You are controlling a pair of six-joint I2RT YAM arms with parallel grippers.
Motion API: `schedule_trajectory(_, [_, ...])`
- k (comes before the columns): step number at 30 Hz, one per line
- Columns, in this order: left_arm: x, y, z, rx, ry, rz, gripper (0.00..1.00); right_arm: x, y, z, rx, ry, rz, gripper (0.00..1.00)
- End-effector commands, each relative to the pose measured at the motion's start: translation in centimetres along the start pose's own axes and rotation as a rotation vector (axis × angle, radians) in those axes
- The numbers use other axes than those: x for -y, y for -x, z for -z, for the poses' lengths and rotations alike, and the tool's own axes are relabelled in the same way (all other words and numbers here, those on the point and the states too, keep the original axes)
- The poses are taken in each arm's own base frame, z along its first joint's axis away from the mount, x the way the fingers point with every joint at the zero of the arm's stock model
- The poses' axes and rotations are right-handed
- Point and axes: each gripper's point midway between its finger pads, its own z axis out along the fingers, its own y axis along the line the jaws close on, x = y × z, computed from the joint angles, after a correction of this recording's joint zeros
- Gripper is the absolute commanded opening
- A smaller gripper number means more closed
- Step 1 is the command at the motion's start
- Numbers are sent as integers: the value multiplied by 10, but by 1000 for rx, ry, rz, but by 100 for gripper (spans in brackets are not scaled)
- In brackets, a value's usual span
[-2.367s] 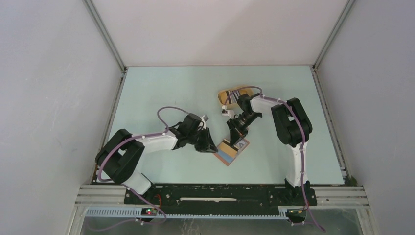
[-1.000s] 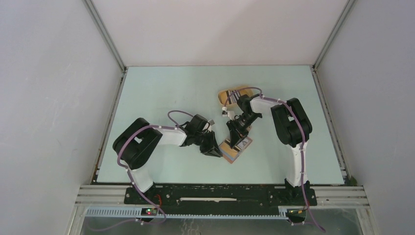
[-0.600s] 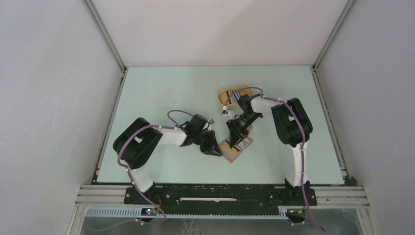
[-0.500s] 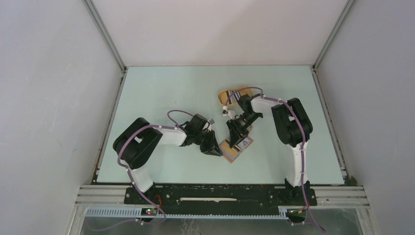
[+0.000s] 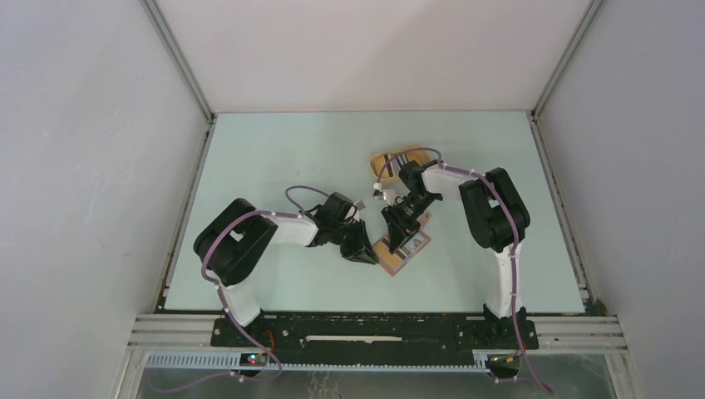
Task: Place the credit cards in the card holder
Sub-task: Insert the credit card into the card holder.
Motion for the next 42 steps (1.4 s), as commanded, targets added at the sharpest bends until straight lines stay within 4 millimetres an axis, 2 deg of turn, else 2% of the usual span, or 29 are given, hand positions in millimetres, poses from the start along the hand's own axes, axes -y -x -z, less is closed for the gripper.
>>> schedule_trajectory(1, [-13, 26, -9, 95, 70, -23, 18, -14, 3, -2, -2, -18, 66, 37])
schedule_trajectory(7, [-9, 29, -3, 117, 52, -32, 19, -8, 6, 6, 34, 25, 19, 24])
schedule_trajectory(14, [3, 30, 9, 151, 10, -56, 23, -8, 9, 15, 76, 180, -74, 13])
schedule_trajectory(25, [26, 28, 23, 204, -120, -56, 34, -3, 13, 24, 119, 305, -164, 9])
schedule_trajectory(29, [33, 30, 25, 220, -177, -29, 35, 0, 14, 27, 134, 323, -181, 8])
schedule_trajectory(31, [35, 31, 25, 226, -196, -15, 36, 1, 13, 27, 131, 312, -180, 9])
schedule_trajectory(35, [38, 33, 25, 231, -206, -8, 37, -2, 13, 28, 116, 241, -122, 25])
schedule_trajectory(42, [41, 33, 27, 236, -220, -7, 35, -6, 15, 30, 92, 79, 3, 38])
